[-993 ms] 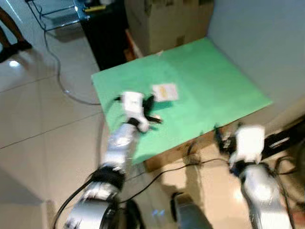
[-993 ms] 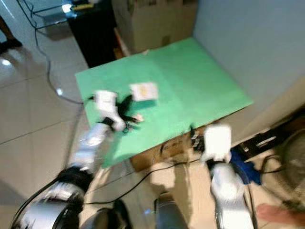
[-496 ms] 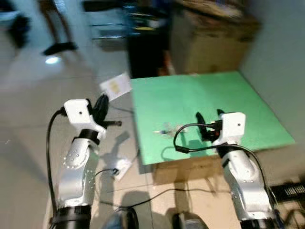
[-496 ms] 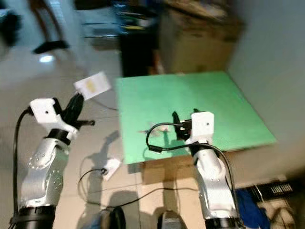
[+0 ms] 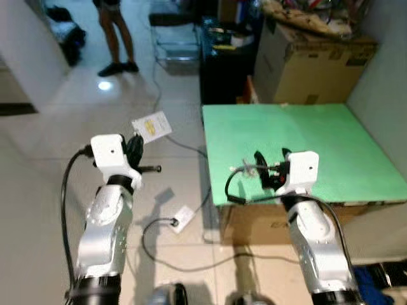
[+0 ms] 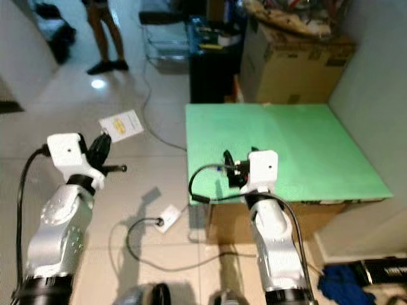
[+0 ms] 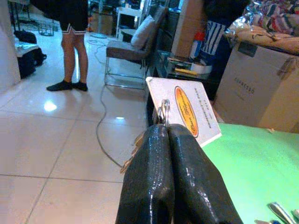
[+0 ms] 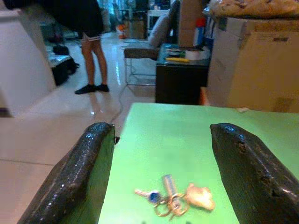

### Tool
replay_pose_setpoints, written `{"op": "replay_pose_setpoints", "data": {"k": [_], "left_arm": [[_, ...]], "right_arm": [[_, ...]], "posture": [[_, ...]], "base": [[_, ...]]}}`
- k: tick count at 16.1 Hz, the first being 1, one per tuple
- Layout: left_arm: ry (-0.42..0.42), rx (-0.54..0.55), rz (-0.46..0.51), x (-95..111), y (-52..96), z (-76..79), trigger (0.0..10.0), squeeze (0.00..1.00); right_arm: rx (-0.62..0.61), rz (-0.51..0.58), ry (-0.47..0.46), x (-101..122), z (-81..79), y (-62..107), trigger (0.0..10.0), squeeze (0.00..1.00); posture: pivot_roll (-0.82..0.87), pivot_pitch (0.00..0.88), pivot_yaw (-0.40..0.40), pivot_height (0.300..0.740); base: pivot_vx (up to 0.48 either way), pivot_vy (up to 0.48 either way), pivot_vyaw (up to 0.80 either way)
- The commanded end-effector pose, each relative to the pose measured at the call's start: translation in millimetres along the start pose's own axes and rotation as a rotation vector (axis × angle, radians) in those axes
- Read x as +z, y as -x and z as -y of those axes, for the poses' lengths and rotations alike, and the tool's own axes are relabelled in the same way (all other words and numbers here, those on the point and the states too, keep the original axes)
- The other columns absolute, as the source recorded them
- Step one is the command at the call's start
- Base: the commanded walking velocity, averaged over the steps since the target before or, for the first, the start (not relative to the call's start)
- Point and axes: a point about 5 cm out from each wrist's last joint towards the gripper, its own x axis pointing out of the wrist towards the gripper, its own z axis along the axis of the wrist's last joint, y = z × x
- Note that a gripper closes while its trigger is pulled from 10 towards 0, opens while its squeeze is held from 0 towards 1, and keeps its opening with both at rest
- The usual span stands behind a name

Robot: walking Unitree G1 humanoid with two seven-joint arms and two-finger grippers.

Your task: Hang keys on a hook

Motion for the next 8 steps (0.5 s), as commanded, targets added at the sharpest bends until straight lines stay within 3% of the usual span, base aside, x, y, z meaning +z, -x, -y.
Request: {"op": "replay_pose_setpoints", "data": {"k": [1, 5, 8], "left_arm": [[0.000, -0.002, -0.008, -0.1, -3.5, -0.2, 10.0, 0.00], [-0.005, -0.006, 0.004, 5.5, -17.4, 6.9, 10.0, 0.00], [0.011, 0.006, 0.002, 3.4, -16.6, 8.0, 10.0, 0.00]], "right_arm": [[-0.009, -0.005, -0.028, -2.7, 0.7, -0.8, 10.0, 0.00], [0.014, -0.022, -0.062, -6.2, -1.3, -12.2, 10.0, 0.00], [0.028, -0.033, -0.062, -10.5, -2.8, -12.1, 10.0, 0.00]], "posture": [[-0.12, 0.017, 0.024, 0.740], [-0.10, 0.000, 0.013, 0.740], [-0.11, 0.015, 0.017, 0.740]], "base": [[0.000, 0.000, 0.00], [-0.278, 0.000, 0.00], [-0.300, 0.000, 0.00]]}}
